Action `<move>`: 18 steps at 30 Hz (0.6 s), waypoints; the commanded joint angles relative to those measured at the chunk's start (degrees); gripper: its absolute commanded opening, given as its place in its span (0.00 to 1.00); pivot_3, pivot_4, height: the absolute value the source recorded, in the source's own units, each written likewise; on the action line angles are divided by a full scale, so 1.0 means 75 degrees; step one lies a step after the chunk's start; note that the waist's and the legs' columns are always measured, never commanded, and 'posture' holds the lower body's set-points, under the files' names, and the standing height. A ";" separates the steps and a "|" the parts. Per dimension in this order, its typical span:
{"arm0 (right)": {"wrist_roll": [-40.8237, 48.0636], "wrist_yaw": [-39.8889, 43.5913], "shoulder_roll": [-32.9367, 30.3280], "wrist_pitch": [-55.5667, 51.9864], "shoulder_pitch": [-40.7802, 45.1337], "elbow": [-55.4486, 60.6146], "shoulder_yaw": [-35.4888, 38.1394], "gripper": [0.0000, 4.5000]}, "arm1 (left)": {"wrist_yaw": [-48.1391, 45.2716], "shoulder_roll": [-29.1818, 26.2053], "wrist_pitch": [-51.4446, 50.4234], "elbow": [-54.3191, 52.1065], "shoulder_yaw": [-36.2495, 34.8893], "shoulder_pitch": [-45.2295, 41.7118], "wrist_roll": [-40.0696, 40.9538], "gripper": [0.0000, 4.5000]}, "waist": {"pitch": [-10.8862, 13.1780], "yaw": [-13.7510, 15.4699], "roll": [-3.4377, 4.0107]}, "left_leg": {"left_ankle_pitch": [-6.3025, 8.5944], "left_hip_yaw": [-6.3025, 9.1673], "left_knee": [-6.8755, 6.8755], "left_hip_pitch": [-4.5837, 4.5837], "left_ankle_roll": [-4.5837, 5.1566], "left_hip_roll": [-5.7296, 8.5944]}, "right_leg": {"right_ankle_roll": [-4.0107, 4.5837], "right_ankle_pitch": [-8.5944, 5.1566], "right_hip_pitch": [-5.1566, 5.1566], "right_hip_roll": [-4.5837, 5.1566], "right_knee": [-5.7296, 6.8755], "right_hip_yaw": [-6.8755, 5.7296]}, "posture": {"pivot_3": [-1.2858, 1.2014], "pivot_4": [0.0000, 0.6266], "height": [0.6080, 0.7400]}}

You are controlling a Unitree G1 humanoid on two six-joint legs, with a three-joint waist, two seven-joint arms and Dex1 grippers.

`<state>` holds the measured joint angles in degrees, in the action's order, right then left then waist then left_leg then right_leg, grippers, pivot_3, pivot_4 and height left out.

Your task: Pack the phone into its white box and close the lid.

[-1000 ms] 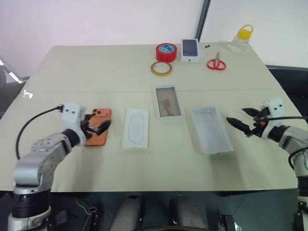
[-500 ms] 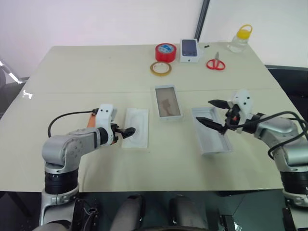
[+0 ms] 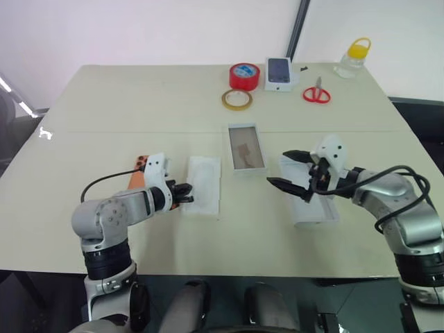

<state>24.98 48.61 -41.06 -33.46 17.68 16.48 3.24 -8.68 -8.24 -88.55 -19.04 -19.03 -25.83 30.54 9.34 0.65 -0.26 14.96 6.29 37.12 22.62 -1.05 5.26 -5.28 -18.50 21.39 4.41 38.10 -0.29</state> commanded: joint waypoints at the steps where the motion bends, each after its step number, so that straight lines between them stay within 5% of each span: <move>1: 0.0143 -0.0057 0.0045 -0.0013 0.0005 0.0369 0.0091 1.00 | -0.0017 -0.0001 -0.0051 0.0017 -0.0175 -0.0044 -0.0040 0.01 | 0.0000 -0.0001 0.0000 | 0.0000 0.0000 0.0000 0.0000 0.0000 0.0000 | 0.0000 0.0000 0.0000 0.0000 0.0000 0.0000 | 0.52 0.24 1.00; 11: -0.0802 0.0117 0.0039 0.0476 0.0690 0.0273 -0.1279 1.00 | 0.0376 0.0737 0.0677 0.0218 -0.2248 -0.0900 0.0336 0.01 | 0.0012 -0.0006 -0.0020 | 0.0000 -0.0001 0.0000 0.0004 -0.0002 -0.0001 | -0.0001 0.0000 0.0006 -0.0002 -0.0001 -0.0001 | 0.52 0.24 1.00; 18: -0.2318 0.0402 0.0645 0.1506 0.2238 -0.1898 -0.2828 1.00 | 0.0554 0.0804 0.0586 0.0403 -0.2601 -0.1164 0.0414 0.01 | 0.0029 -0.0043 -0.0049 | -0.0003 0.0000 0.0000 0.0006 -0.0006 -0.0002 | -0.0001 0.0000 0.0011 -0.0005 0.0002 -0.0001 | 0.52 0.24 1.00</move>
<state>9.97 51.19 -37.24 -25.13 32.03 4.73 -16.65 -4.66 -1.90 -84.39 -15.18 -37.65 -33.21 32.39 9.56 0.33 -0.63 14.93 6.28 37.12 22.66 -1.11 5.24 -5.29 -18.49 21.48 4.37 38.12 -0.30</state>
